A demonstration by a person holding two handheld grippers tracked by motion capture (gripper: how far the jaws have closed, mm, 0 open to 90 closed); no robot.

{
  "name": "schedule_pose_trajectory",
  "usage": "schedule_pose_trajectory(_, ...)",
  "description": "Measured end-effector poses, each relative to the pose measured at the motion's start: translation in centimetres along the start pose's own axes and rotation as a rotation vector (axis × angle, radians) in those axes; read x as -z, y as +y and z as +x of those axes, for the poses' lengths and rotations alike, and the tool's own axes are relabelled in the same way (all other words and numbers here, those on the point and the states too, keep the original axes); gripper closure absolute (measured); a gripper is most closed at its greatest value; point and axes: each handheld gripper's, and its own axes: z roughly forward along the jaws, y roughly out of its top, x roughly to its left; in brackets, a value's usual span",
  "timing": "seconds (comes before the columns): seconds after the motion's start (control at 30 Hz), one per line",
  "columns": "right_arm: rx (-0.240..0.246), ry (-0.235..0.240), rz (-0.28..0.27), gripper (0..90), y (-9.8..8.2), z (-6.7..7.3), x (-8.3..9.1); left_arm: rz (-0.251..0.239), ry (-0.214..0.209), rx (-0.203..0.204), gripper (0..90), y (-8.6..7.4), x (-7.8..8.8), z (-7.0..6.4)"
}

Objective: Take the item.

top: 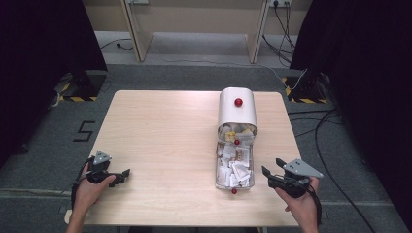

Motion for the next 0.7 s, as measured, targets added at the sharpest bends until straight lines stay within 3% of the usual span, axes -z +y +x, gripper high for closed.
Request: schedule_pose_trajectory(0.7, 0.027, 0.055, -0.011, 41.6, 1.1, 1.5, -0.8, 0.001, 0.000, -0.001, 0.0, 0.0, 0.0, 0.0)
